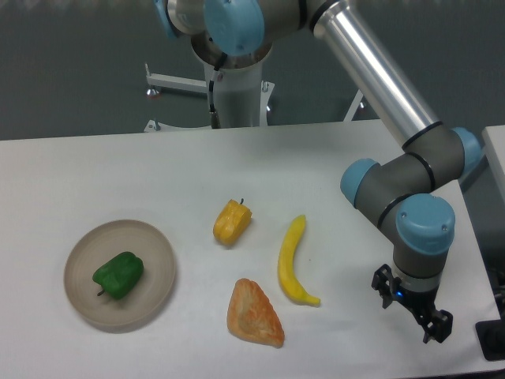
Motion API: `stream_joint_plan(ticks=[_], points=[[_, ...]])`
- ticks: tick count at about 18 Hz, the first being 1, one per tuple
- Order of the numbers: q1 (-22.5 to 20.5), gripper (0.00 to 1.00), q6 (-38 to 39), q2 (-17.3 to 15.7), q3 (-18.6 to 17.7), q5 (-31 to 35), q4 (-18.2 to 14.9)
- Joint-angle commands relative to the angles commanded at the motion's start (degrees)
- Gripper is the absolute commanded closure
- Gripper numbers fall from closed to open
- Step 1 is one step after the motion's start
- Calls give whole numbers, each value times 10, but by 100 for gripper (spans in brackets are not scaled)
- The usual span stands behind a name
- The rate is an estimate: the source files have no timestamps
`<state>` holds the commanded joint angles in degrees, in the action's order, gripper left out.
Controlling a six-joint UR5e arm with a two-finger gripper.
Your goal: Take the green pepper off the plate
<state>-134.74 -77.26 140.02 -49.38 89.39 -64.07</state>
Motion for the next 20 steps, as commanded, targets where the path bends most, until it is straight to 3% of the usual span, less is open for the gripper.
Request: stream_joint_plan(ticks=[4,9,13,20], points=[[22,0,69,-45,-54,-4,-2],[37,0,148,-131,-166,-32,-2],[58,0,235,-184,-229,-62,-2],[135,0,402,-198,-269,-62,4]])
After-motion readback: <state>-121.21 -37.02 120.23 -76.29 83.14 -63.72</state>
